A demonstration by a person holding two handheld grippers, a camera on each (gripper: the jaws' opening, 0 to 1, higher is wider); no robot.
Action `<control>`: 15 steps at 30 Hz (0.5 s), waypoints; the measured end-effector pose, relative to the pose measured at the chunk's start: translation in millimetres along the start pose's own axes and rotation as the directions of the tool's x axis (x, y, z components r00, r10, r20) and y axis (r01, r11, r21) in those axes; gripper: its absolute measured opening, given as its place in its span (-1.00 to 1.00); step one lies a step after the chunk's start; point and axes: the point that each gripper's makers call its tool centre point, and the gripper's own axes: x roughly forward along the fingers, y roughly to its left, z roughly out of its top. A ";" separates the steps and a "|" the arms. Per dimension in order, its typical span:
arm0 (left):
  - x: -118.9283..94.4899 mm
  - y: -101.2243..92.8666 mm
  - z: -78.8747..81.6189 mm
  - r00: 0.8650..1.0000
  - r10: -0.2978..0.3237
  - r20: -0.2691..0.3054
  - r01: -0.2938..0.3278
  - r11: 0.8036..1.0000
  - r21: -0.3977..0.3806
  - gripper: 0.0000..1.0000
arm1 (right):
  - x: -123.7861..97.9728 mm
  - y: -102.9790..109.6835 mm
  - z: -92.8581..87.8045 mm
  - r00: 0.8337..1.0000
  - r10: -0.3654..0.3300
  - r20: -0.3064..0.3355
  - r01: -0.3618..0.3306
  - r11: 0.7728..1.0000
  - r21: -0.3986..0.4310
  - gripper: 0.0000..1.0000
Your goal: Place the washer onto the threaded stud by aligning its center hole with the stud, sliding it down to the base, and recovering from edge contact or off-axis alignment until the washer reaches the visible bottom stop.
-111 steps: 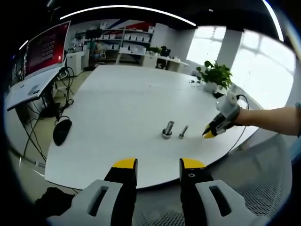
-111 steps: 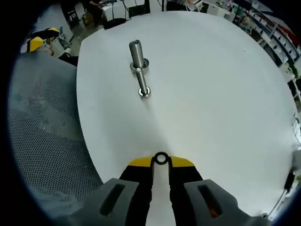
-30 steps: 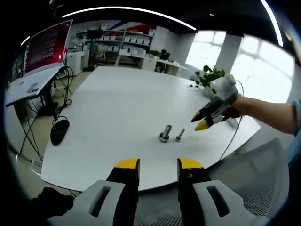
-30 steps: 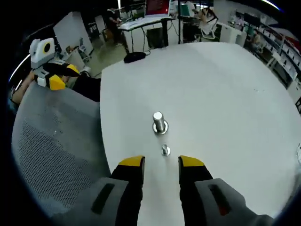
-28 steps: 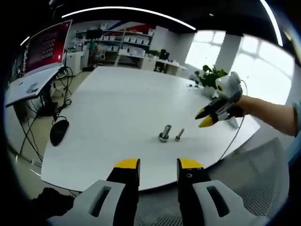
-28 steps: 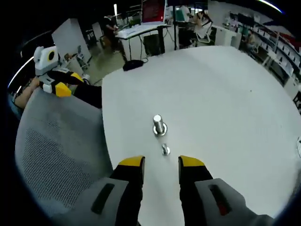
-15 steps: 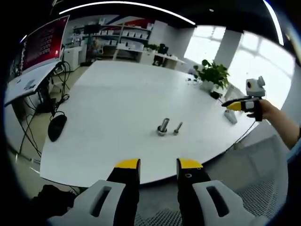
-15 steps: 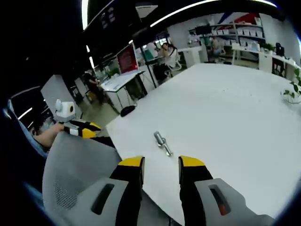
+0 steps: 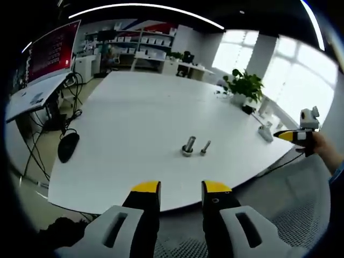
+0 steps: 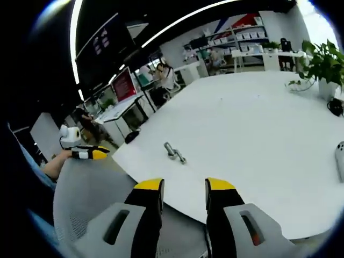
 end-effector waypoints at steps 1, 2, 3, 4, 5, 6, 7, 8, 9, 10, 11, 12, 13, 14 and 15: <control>-0.4 0.3 0.4 1.000 0.003 0.004 -0.002 1.000 -0.002 -0.44 | -1.1 0.9 -4.0 1.000 0.003 -0.004 -0.003 1.000 0.004 -0.36; -1.2 1.0 1.7 1.000 0.005 0.015 -0.005 1.000 -0.009 -0.44 | -2.6 -4.9 -10.1 1.000 -0.008 -0.005 0.008 1.000 0.021 -0.36; -1.7 1.0 2.7 1.000 0.005 0.023 -0.005 1.000 -0.013 -0.44 | -3.4 -6.0 -13.1 1.000 -0.019 -0.003 0.019 0.999 0.033 -0.36; -2.1 0.8 3.9 0.999 0.003 0.033 -0.003 1.000 -0.020 -0.44 | -5.2 -6.1 -16.9 1.000 -0.024 -0.004 0.024 0.999 0.044 -0.36; -2.3 0.8 4.4 0.999 0.002 0.037 -0.001 1.000 -0.025 -0.44 | -5.7 -5.0 -18.9 1.000 -0.026 -0.004 0.026 0.998 0.052 -0.36; -2.3 0.8 4.4 0.999 0.002 0.037 -0.001 1.000 -0.026 -0.45 | -5.8 -1.9 -21.4 1.000 -0.022 -0.006 0.022 0.998 0.058 -0.36; -2.0 1.0 4.5 0.999 0.001 0.038 0.000 1.000 -0.025 -0.45 | -5.7 -0.8 -22.4 1.000 -0.020 -0.008 0.021 0.998 0.061 -0.36; -2.1 1.0 4.7 0.999 0.001 0.041 0.000 1.000 -0.025 -0.45 | -5.2 3.3 -24.8 1.000 -0.017 -0.012 0.018 0.998 0.067 -0.36; -2.3 0.6 5.3 0.999 0.000 0.046 0.001 1.000 -0.030 -0.46 | -4.4 5.9 -26.5 1.000 -0.014 -0.014 0.015 0.997 0.069 -0.36; -2.6 0.5 5.7 0.999 0.000 0.050 0.002 0.999 -0.034 -0.46 | -2.9 10.4 -29.4 1.000 -0.006 -0.025 0.008 0.997 0.073 -0.36; -3.0 0.4 6.3 0.998 -0.002 0.056 0.004 0.999 -0.040 -0.46 | -1.7 12.9 -31.4 0.999 -0.002 -0.032 0.005 0.997 0.079 -0.37; -3.1 0.4 6.4 0.998 -0.003 0.057 0.005 0.999 -0.043 -0.46 | 0.0 17.7 -36.8 0.998 0.005 -0.059 0.000 0.997 0.080 -0.39; -3.3 0.6 6.6 0.998 -0.007 0.060 0.010 0.999 -0.050 -0.46 | 1.8 20.1 -36.9 0.998 0.005 -0.060 -0.001 0.997 0.075 -0.39; -3.4 0.3 6.7 0.998 -0.011 0.062 0.014 0.998 -0.056 -0.46 | 3.1 22.5 -36.8 0.999 0.003 -0.053 0.001 0.997 0.075 -0.39; -3.3 -0.7 7.0 0.998 -0.014 0.063 0.018 0.998 -0.057 -0.46 | 6.1 26.9 -36.3 0.999 0.012 -0.043 -0.008 0.997 0.081 -0.39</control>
